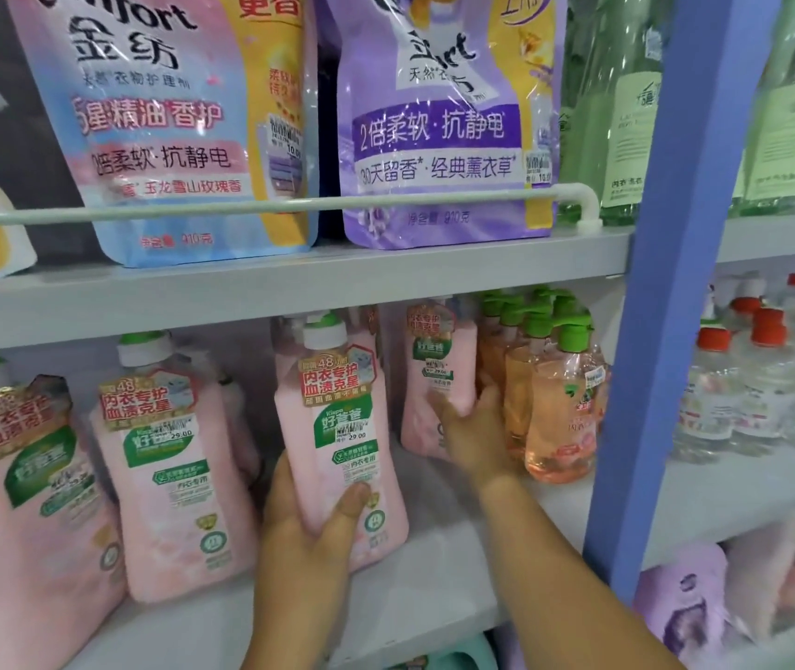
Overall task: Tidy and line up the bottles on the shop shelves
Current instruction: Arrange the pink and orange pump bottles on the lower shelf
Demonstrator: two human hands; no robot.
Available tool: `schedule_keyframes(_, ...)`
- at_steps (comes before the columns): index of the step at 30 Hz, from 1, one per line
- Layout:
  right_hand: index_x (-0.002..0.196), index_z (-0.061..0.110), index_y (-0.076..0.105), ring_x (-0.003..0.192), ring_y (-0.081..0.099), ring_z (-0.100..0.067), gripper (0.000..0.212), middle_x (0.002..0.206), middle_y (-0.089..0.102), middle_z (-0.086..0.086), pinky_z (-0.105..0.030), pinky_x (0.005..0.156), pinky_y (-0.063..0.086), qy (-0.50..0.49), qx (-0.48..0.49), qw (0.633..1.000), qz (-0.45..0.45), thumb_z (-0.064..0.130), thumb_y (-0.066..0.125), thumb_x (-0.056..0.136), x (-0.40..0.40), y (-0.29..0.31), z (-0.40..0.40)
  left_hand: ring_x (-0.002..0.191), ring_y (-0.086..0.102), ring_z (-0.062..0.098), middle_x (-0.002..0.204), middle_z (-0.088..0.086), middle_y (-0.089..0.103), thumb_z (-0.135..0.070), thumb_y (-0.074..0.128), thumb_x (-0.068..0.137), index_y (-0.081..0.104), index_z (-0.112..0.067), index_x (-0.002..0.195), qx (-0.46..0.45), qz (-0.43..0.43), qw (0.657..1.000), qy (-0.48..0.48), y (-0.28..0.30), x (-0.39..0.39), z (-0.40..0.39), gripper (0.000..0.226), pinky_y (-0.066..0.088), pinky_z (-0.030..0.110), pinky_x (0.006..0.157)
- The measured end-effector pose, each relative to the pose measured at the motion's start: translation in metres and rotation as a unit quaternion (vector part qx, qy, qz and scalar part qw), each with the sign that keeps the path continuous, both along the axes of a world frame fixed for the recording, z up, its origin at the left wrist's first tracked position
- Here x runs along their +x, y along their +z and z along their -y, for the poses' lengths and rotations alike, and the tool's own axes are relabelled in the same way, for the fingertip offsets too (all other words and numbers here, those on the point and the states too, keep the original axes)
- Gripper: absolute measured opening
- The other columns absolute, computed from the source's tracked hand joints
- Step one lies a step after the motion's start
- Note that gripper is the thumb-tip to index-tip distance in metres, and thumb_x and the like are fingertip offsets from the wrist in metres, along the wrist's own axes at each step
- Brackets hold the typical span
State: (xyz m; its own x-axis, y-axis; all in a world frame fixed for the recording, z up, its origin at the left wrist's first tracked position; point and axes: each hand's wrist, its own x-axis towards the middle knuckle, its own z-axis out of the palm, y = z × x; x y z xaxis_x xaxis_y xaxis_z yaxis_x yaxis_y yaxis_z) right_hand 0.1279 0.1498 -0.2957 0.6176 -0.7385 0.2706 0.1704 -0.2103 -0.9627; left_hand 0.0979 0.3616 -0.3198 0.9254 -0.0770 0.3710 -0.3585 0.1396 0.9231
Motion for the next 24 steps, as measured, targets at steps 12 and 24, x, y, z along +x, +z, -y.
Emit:
schedule_keyframes(12, 0.137, 0.012, 0.058, 0.121, 0.06, -0.031, 0.04, 0.13, 0.064, -0.015, -0.034, 0.107, 0.047, -0.041, -0.068, 0.996, -0.034, 0.003, 0.055, 0.098, 0.018, -0.022, 0.008, 0.099, 0.071, 0.0, 0.118, -0.01, 0.073, -0.006, 0.08, 0.084, 0.057, -0.034, 0.134, 0.009, 0.005, 1.0, -0.015, -0.004, 0.004, -0.002, 0.061, 0.055, 0.013, 0.074)
schedule_keyframes(24, 0.147, 0.014, 0.037, 0.12, 0.062, -0.029, 0.099, 0.135, 0.058, -0.011, -0.036, 0.098, 0.053, -0.057, -0.116, 0.99, -0.047, 0.037, 0.091, 0.067, 0.052, -0.016, 0.002, 0.1, 0.074, 0.01, 0.116, -0.01, 0.075, -0.007, 0.079, 0.084, 0.058, -0.039, 0.126, 0.004, -0.012, 1.0, -0.023, -0.006, 0.008, -0.002, 0.058, 0.061, 0.024, 0.074)
